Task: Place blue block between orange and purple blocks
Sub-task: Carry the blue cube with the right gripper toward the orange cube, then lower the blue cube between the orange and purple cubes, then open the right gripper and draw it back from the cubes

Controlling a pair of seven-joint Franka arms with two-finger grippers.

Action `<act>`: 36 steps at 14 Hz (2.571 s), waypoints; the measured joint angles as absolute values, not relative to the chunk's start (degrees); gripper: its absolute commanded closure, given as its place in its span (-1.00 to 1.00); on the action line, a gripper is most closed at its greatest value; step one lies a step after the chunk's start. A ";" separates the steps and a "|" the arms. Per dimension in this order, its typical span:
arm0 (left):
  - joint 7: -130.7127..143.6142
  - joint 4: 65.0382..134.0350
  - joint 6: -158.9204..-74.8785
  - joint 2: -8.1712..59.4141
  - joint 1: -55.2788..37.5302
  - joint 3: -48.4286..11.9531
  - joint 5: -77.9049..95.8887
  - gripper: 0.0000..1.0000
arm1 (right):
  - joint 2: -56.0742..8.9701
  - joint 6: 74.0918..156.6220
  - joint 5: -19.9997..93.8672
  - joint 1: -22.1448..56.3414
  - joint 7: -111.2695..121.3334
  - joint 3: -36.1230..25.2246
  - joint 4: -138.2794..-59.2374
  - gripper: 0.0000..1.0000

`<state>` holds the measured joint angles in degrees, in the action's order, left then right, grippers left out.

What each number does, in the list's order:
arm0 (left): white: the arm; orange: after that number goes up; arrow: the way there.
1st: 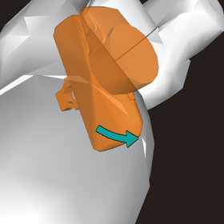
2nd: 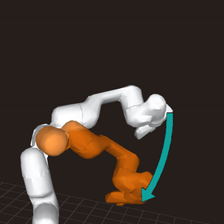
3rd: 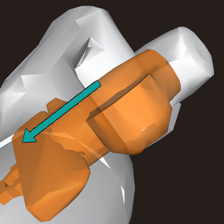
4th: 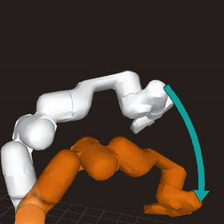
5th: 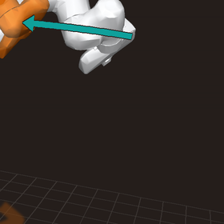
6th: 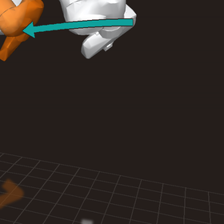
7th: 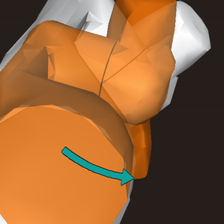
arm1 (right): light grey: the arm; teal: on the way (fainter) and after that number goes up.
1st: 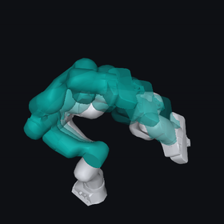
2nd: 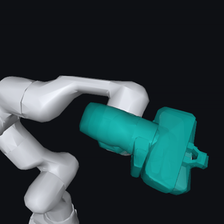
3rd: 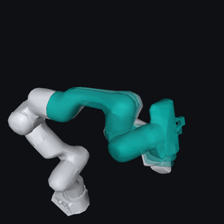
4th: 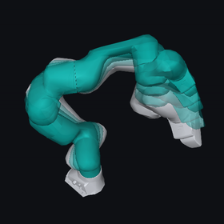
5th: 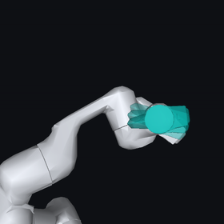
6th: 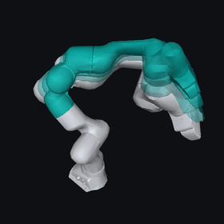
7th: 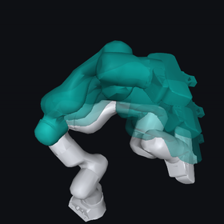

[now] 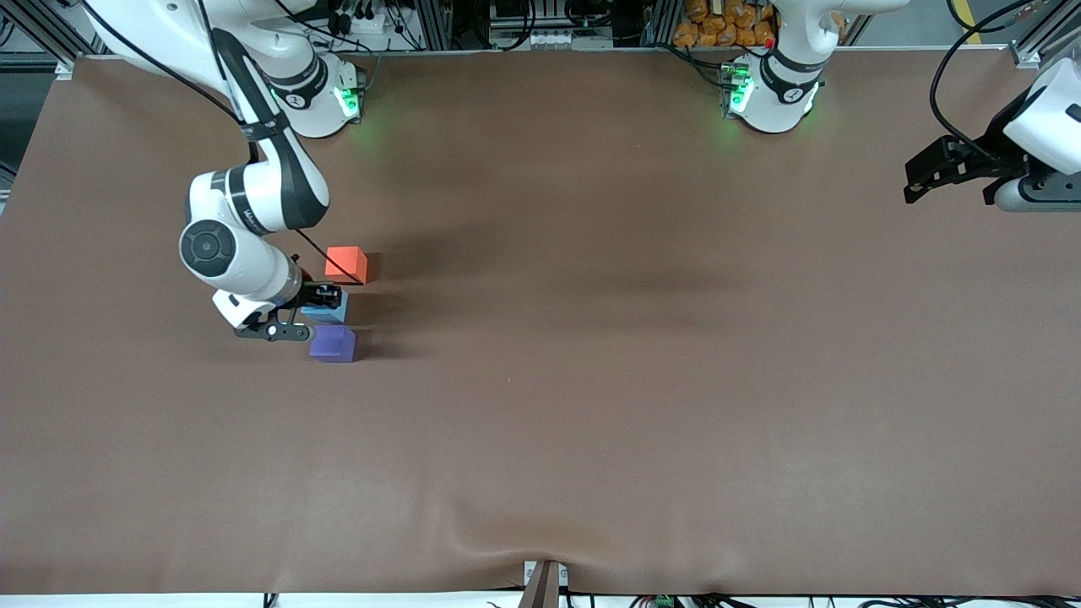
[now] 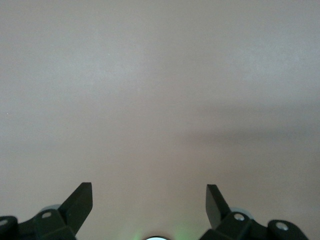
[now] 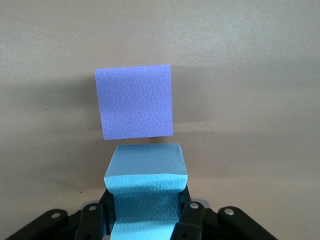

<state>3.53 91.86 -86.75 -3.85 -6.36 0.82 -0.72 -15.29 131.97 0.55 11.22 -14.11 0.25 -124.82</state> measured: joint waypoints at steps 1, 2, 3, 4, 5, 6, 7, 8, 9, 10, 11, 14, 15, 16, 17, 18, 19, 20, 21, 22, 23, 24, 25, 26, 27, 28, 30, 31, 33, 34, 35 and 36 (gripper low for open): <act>3.53 91.75 -86.75 -3.67 -6.36 0.84 -0.72 -1.00 | -15.28 132.29 0.56 11.22 -14.11 0.34 -124.93 1.00; 3.53 91.66 -86.75 -3.44 -6.34 0.86 -0.72 -1.00 | -15.28 132.54 0.57 11.23 -14.11 0.41 -125.05 1.00; 3.53 91.60 -86.75 -3.22 -6.32 0.90 -0.72 -1.00 | -15.29 133.08 0.57 11.24 -14.11 0.47 -125.30 1.00; 3.53 91.59 -86.75 -3.04 -6.32 0.93 -0.72 -1.00 | -15.32 134.21 0.58 11.28 -14.11 0.54 -125.85 1.00; 3.53 91.58 -86.75 -2.86 -6.32 0.93 -0.72 -1.00 | -15.40 135.82 0.58 11.39 -14.11 0.61 -126.72 1.00; 3.53 91.56 -86.75 -2.72 -6.32 0.93 -0.72 -1.00 | -15.55 137.33 0.58 11.50 -14.11 0.68 -127.70 1.00; 3.53 91.56 -86.75 -2.66 -6.32 0.93 -0.72 -1.00 | -15.75 138.28 0.58 11.54 -14.11 0.76 -128.53 1.00; 3.53 91.54 -86.75 -2.65 -6.29 0.93 -0.72 -1.00 | -16.00 138.82 0.58 11.55 -14.11 0.81 -129.07 1.00; 3.53 91.49 -86.75 -2.65 -6.20 0.93 -0.72 -1.00 | -16.29 139.18 0.58 11.55 -14.11 0.83 -129.32 1.00; 3.53 91.46 -86.75 -2.65 -6.09 0.94 -0.72 -1.00 | -16.58 139.49 0.58 11.55 -14.11 0.83 -129.45 1.00; 3.53 91.43 -86.75 -2.65 -6.02 0.95 -0.72 -1.00 | -16.90 139.74 0.58 11.55 -14.11 0.83 -129.54 1.00; 3.53 91.41 -86.75 -2.65 -5.99 0.96 -0.72 -1.00 | -17.69 140.44 0.58 11.87 -14.11 0.94 -129.61 1.00; 3.53 91.41 -86.75 -2.65 -5.99 0.96 -0.72 -1.00 | -18.00 140.87 0.58 12.12 -14.12 0.98 -129.61 0.85; 3.53 91.41 -86.75 -2.65 -5.99 0.96 -0.72 -1.00 | -17.98 140.88 0.58 12.15 -14.12 0.97 -129.60 -0.36; 3.53 91.41 -86.75 -2.65 -6.00 0.96 -0.72 -1.00 | -17.98 140.88 0.58 12.15 -14.12 0.97 -129.60 -0.99; 3.53 91.41 -86.75 -2.65 -6.00 0.96 -0.72 -1.00 | -18.02 140.93 0.58 12.15 -14.08 0.97 -129.60 -1.00; 3.53 91.41 -86.74 -2.65 -6.00 0.96 -0.72 -1.00 | -18.16 140.98 0.58 12.15 -13.81 0.97 -129.60 -1.00; 3.53 91.41 -86.74 -2.65 -5.97 0.96 -0.72 -1.00 | -18.26 140.85 0.58 12.12 -13.14 0.93 -129.57 -1.00; 3.53 91.41 -86.74 -2.65 -5.89 1.00 -0.72 -1.00 | -18.21 139.99 0.58 12.00 -12.52 0.86 -129.25 -1.00; 3.53 91.41 -86.74 -2.65 -5.81 1.04 -0.72 -1.00 | -18.03 137.23 0.58 11.83 -11.99 0.80 -127.92 -1.00; 3.53 91.41 -86.74 -2.64 -5.76 1.06 -0.72 -1.00 | -17.68 132.22 0.58 11.71 -11.69 0.74 -125.17 -1.00; 3.53 91.41 -86.74 -2.63 -5.74 1.07 -0.72 -1.00 | -17.13 125.73 0.58 11.64 -11.60 0.68 -120.96 -1.00; 3.53 91.41 -86.74 -2.62 -5.73 1.07 -0.72 -1.00 | -16.57 119.45 0.60 11.59 -11.57 0.58 -115.97 -1.00; 3.53 91.41 -86.74 -2.62 -5.73 1.07 -0.72 -1.00 | -16.09 114.20 0.67 11.42 -11.56 0.45 -110.78 -1.00; 3.53 91.41 -86.74 -2.61 -5.73 1.07 -0.72 -1.00 | -15.68 109.80 0.71 11.12 -11.53 0.32 -105.58 -1.00; 3.53 91.41 -86.74 -2.61 -5.73 1.07 -0.72 -1.00 | -15.42 106.19 0.74 10.72 -11.38 0.22 -100.62 -1.00; 3.53 91.40 -86.74 -2.59 -5.73 1.07 -0.72 -1.00 | -15.34 99.24 0.89 9.64 -11.10 0.15 -91.23 -1.00; 3.53 91.39 -86.74 -2.58 -5.73 1.07 -0.72 -1.00 | -15.36 95.67 1.08 8.78 -11.03 0.11 -86.96 -1.00; 3.53 91.37 -86.74 -2.57 -5.72 1.08 -0.72 -1.00 | -15.36 89.10 1.21 6.55 -10.83 0.03 -79.57 -1.00; 3.53 91.36 -86.74 -2.56 -5.71 1.08 -0.72 -1.00 | -15.37 85.85 1.22 5.25 -10.68 -0.01 -76.14 -1.00; 3.53 91.36 -86.74 -2.56 -5.71 1.08 -0.72 -1.00 | -15.36 82.63 1.22 3.98 -10.58 -0.08 -73.28 -1.00; 3.53 91.36 -86.74 -2.55 -5.70 1.09 -0.72 -1.00 | -15.35 79.49 1.23 2.60 -10.50 -0.12 -70.92 -1.00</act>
